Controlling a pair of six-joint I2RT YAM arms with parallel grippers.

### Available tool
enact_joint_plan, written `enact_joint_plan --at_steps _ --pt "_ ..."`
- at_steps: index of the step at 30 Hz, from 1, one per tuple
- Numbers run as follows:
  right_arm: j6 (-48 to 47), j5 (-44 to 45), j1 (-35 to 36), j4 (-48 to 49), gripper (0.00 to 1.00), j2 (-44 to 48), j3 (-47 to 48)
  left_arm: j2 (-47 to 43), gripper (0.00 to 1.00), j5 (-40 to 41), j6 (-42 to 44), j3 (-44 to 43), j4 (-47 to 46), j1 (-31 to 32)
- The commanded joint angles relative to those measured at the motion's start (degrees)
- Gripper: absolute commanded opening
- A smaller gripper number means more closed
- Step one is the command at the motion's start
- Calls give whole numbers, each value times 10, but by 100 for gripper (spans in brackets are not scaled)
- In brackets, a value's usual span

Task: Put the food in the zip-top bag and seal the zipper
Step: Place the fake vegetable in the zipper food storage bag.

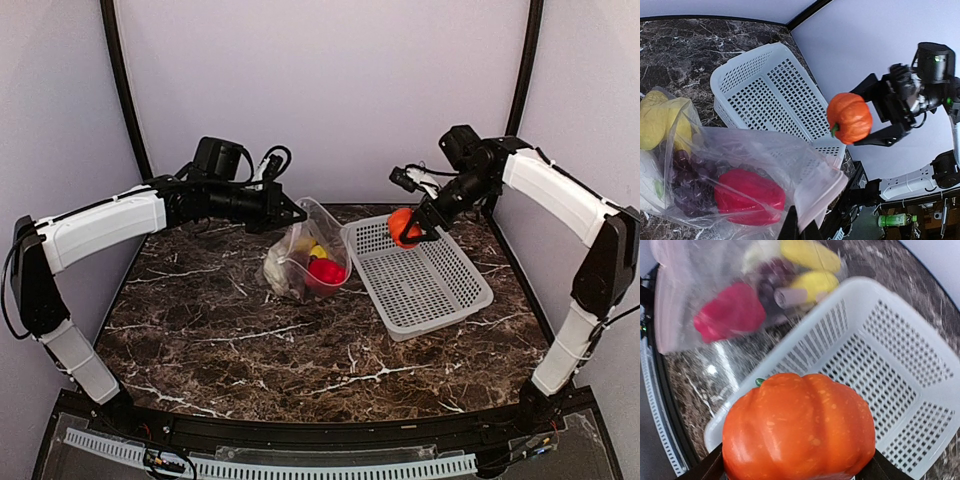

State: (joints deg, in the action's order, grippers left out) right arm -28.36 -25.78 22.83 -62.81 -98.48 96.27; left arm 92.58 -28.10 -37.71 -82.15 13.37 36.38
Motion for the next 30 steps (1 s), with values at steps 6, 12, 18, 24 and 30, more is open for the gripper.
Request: enact_joint_plan --at_steps 6,12,18,24,30 --pt "18 -175 117 35 64 21 97 5 1 -3 -12 -13 -15 -2" --pt "48 -195 173 58 66 -24 142 2 1 3 -12 -9 -11 -2" --pt "58 -106 202 76 66 -80 151 -6 1 -5 -13 -7 -13 -2" --pt "67 -12 201 98 66 -110 158 -19 1 -1 -14 0 -15 -2" --pt "76 57 201 117 67 -122 154 -36 1 -4 -18 16 -25 -2"
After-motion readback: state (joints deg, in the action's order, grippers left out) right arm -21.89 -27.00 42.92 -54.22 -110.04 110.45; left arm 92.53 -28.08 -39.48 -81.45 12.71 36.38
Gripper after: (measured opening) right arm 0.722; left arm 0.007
